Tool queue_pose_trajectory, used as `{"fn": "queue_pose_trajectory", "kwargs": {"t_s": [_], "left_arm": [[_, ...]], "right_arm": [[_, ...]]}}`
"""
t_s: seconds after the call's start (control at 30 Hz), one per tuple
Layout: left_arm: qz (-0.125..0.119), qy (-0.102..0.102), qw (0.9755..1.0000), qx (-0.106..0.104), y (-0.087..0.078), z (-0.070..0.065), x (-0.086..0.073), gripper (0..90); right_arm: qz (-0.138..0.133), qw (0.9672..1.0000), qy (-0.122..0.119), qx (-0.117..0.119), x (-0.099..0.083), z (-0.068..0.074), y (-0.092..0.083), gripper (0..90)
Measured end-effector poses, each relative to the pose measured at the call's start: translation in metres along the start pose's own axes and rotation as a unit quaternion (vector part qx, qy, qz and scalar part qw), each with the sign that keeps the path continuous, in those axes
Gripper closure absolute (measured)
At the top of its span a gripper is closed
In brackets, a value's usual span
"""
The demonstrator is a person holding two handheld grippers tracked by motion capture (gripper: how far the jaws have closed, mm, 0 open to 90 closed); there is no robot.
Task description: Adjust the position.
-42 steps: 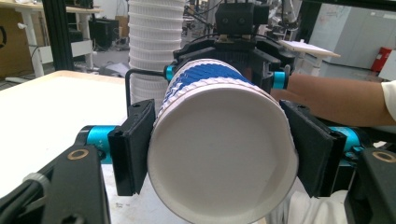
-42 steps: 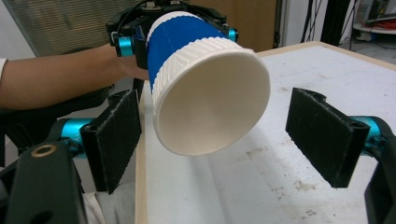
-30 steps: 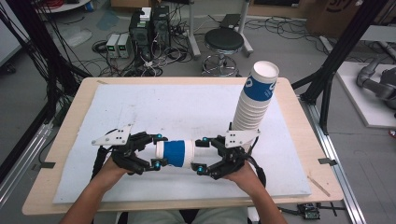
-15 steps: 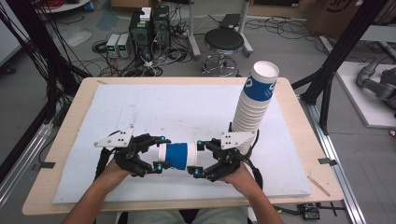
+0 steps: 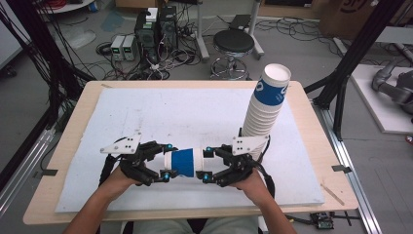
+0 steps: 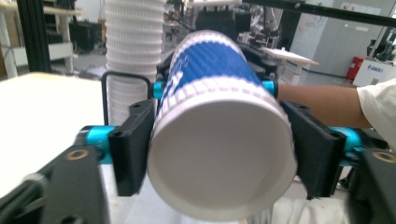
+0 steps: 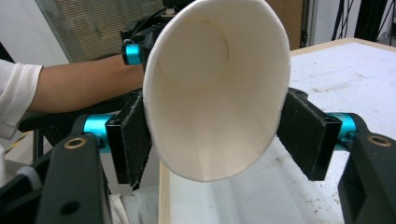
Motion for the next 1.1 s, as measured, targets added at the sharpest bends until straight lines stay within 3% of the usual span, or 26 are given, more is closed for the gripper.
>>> {"fn": "queue_pose_trajectory", "kwargs": {"t_s": [0.03, 0.1, 0.27, 0.37, 0.57, 0.63, 0.73, 0.77, 0.8, 0.97, 1.1], "left_arm": [[0.0, 0.0, 1.0, 0.0, 0.0, 0.0, 0.0, 14.5], [0.004, -0.016, 0.9999, 0.005, -0.001, 0.001, 0.001, 11.5], [0.023, 0.001, 0.9996, 0.019, -0.007, 0.003, 0.004, 11.6], [0.033, 0.014, 0.9991, 0.024, -0.012, 0.003, 0.009, 11.6], [0.033, 0.022, 0.9987, 0.032, -0.019, 0.002, 0.017, 11.6], [0.038, 0.022, 0.9984, 0.036, -0.022, 0.003, 0.018, 11.6], [0.051, 0.026, 0.9976, 0.039, -0.024, 0.003, 0.02, 11.6], [0.051, 0.026, 0.9976, 0.039, -0.024, 0.003, 0.02, 11.6], [0.059, 0.031, 0.997, 0.039, -0.025, 0.003, 0.022, 11.6], [0.073, 0.035, 0.9958, 0.042, -0.025, 0.003, 0.026, 11.6], [0.097, 0.041, 0.9938, 0.038, -0.022, 0.003, 0.027, 11.7]], "right_arm": [[0.001, 1.0, -0.003, 0.0, 0.001, 0.0, -0.001, 31.3], [0.008, 0.9999, -0.007, -0.006, 0.003, -0.001, -0.003, 31.9], [0.032, 0.9993, -0.016, -0.008, 0.007, 0.0, -0.007, 31.9], [0.065, 0.9973, -0.031, -0.013, 0.014, 0.0, -0.009, 31.9], [0.098, 0.9937, -0.051, -0.023, 0.027, 0.0, -0.01, 31.9], [0.134, 0.9884, -0.065, -0.031, 0.035, 0.0, -0.009, 31.9], [0.161, 0.983, -0.081, -0.035, 0.043, -0.001, -0.008, 31.9], [0.161, 0.983, -0.081, -0.035, 0.043, -0.001, -0.008, 31.9], [0.181, 0.9786, -0.09, -0.039, 0.048, -0.001, -0.006, 31.9], [0.223, 0.9684, -0.105, -0.039, 0.056, -0.001, 0.0, 31.9], [0.264, 0.9571, -0.112, -0.041, 0.058, -0.001, 0.006, 31.9]]}}
Point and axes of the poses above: each handheld gripper's, and its own axes: y roughly forward along the jaws, x roughly out of its top, z roughly to its left, the point moved 7 cm from there along y, roughly forward along the jaws, and after that the axes turned 3 degrees about -z, right-handed, at the moved point
